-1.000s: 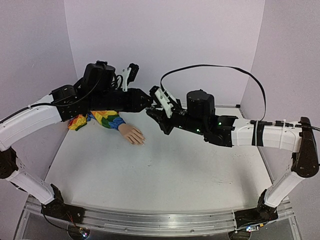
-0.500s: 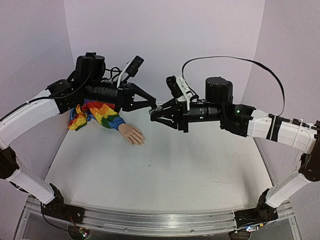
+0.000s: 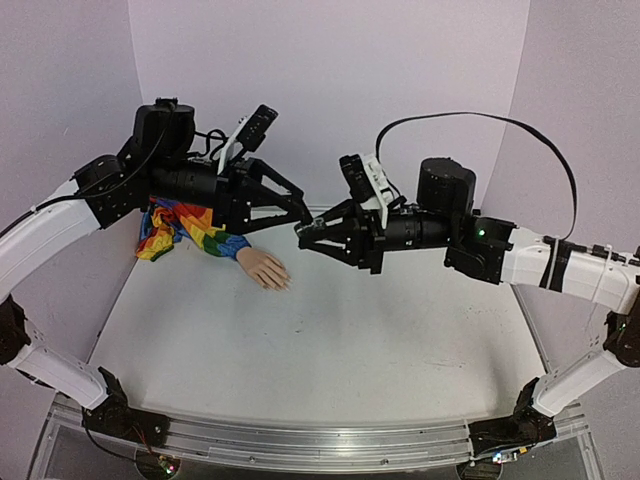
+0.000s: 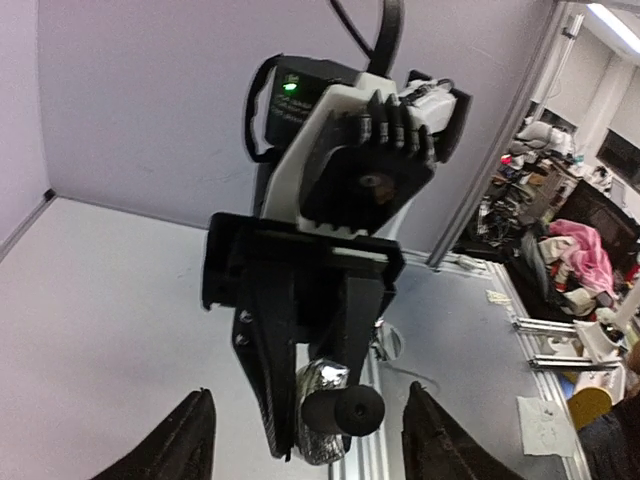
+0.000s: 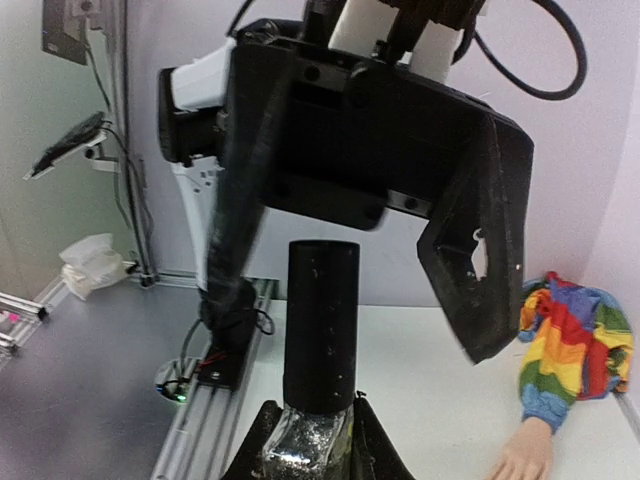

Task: Paint the nails
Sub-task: Screw the nail polish bottle cap onto the nail polish bottle.

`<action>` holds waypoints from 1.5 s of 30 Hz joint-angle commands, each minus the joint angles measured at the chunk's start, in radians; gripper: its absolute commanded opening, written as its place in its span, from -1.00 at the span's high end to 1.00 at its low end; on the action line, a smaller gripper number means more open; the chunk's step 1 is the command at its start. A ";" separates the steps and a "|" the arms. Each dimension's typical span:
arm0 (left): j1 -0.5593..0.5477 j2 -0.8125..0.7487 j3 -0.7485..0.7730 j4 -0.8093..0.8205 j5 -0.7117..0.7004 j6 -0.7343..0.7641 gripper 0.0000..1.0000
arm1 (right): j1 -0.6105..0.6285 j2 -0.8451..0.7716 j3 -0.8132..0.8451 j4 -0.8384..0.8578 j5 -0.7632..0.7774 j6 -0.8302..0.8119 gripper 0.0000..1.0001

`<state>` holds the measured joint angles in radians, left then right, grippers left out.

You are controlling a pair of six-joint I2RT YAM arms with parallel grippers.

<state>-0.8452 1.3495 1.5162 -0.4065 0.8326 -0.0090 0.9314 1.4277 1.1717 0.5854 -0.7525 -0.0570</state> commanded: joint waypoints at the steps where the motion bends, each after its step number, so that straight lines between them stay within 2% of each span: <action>1: 0.008 -0.072 0.016 -0.086 -0.298 -0.137 -0.68 | 0.004 -0.028 -0.017 0.097 0.253 -0.129 1.00; 2: 0.008 -0.077 0.008 -0.086 -0.334 -0.176 -0.86 | 0.004 -0.021 -0.020 0.097 0.298 -0.143 1.00; 4: 0.008 -0.080 -0.007 -0.086 -0.460 -0.293 -0.90 | 0.004 0.000 -0.021 0.097 0.384 -0.150 1.00; 6: 0.008 -0.068 -0.027 -0.071 -0.522 -0.402 -0.85 | 0.004 0.019 -0.016 0.097 0.445 -0.155 1.00; 7: 0.007 -0.063 -0.037 -0.056 -0.530 -0.444 -0.78 | 0.004 0.027 -0.014 0.098 0.468 -0.154 1.00; 9: 0.006 -0.057 -0.070 0.006 -0.527 -0.507 -0.42 | 0.005 0.041 -0.009 0.103 0.502 -0.148 1.00; 10: 0.006 -0.054 -0.090 0.055 -0.512 -0.531 -0.32 | 0.007 0.048 -0.005 0.104 0.507 -0.147 1.00; 13: -0.001 -0.049 -0.120 0.132 -0.516 -0.553 -0.27 | 0.012 0.059 0.004 0.103 0.521 -0.149 1.00; 18: -0.025 -0.039 -0.125 0.171 -0.559 -0.536 -0.40 | 0.021 0.073 0.018 0.090 0.543 -0.149 1.00; 21: -0.033 -0.025 -0.124 0.176 -0.570 -0.543 -0.40 | 0.027 0.077 0.019 0.088 0.549 -0.150 1.00; 30: -0.061 0.028 -0.086 0.178 -0.586 -0.539 0.20 | 0.040 0.077 0.020 0.096 0.585 -0.149 1.00; 34: -0.067 0.029 -0.088 0.178 -0.587 -0.518 0.66 | 0.043 0.077 0.017 0.111 0.584 -0.121 1.00; 36: -0.069 0.023 -0.092 0.179 -0.572 -0.480 0.81 | 0.042 0.075 0.016 0.113 0.570 -0.100 1.00; 38: -0.068 0.021 -0.091 0.181 -0.501 -0.394 0.91 | 0.039 0.064 0.013 0.113 0.508 -0.080 1.00; 40: -0.064 0.034 -0.074 0.181 -0.332 -0.298 0.99 | 0.020 0.048 0.007 0.115 0.325 -0.043 1.00; 43: -0.068 0.058 -0.033 0.185 0.123 -0.151 1.00 | -0.021 0.036 0.028 0.171 -0.130 0.083 1.00; 45: -0.079 0.057 -0.017 0.193 0.342 -0.093 1.00 | -0.017 0.050 0.072 0.266 -0.467 0.213 1.00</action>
<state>-0.8696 1.3968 1.4086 -0.3119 0.5182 -0.2932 0.9039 1.5063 1.1416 0.5999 -0.5194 -0.0685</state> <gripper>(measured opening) 0.156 0.182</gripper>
